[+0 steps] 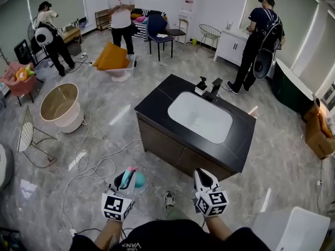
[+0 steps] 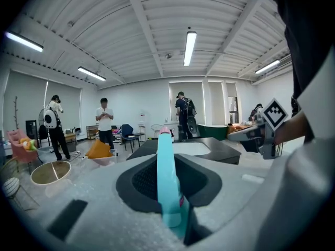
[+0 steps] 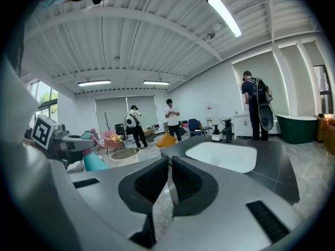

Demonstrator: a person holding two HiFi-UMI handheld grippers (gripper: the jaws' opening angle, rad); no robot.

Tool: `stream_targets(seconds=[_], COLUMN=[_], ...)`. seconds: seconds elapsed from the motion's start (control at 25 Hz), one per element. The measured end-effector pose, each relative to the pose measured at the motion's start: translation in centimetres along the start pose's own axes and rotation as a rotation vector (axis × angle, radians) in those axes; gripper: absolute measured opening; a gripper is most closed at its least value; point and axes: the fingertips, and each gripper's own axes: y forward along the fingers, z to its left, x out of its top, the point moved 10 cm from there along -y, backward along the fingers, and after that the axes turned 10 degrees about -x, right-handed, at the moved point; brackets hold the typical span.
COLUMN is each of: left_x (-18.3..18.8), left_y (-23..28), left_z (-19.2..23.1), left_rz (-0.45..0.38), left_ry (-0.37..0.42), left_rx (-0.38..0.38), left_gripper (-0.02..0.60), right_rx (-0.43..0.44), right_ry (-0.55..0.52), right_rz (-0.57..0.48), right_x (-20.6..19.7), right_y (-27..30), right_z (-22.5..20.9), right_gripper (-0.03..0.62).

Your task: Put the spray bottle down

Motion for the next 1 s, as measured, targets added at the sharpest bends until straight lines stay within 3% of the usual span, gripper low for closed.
stream_targets(seconds=[0.52, 0.76, 1.0], left_x=[3.2, 4.2, 5.1], left_y=[12.7, 16.9, 20.7], left_z=[5.1, 7.0, 9.5], left_rz=[-0.001, -0.013, 0.001], left_ry=[0.022, 0.039, 0.080], left_rx=[0.069, 0.102, 0.085], left_gripper=[0.067, 0.067, 0.067], right_rx=[0.090, 0.121, 0.131], right_ry=[-0.019, -0.038, -0.021], right_rz=[0.003, 0.014, 0.031], right_x=[3.8, 4.2, 3.9], right_y=[13.0, 16.6, 18.5], right_z=[-6.1, -8.2, -8.7], right_gripper=[0.012, 0.012, 0.012])
